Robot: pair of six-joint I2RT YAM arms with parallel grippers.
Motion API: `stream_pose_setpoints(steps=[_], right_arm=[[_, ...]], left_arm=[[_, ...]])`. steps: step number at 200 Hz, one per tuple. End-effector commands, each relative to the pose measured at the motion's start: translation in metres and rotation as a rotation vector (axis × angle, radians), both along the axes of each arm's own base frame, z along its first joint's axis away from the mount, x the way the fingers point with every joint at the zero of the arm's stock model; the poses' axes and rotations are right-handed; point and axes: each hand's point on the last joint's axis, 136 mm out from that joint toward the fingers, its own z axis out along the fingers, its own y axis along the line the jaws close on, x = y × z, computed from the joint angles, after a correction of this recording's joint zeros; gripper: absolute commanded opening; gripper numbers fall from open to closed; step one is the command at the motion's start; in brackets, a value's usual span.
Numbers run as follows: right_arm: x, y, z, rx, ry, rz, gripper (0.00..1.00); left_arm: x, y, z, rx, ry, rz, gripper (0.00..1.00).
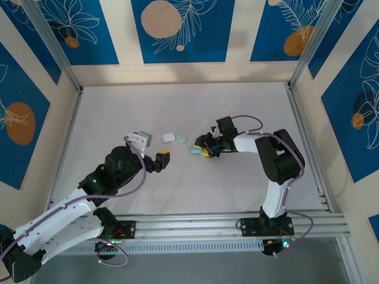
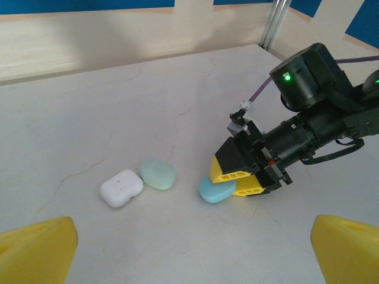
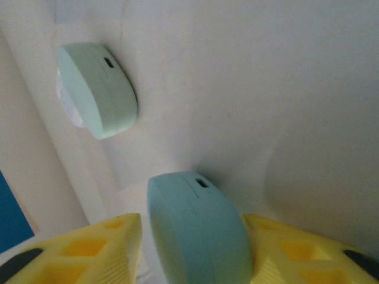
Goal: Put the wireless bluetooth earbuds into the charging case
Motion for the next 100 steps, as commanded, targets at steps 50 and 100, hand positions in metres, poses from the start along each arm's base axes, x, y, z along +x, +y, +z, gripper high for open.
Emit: stream_pose_setpoints(steps=[50,100], right_arm=[[-0.029,-0.081,0.029,-0.361,-0.06,-0.116,0.71],[-0.017,-0.188,0.127,-0.846,-0.509,-0.308,0.71]], left_arm=[[0.008,0.008,0.009,-0.001,-0.013,0.057,1.0],[0.035,0.058,-0.023,0.103,0.014,0.294,1.0]])
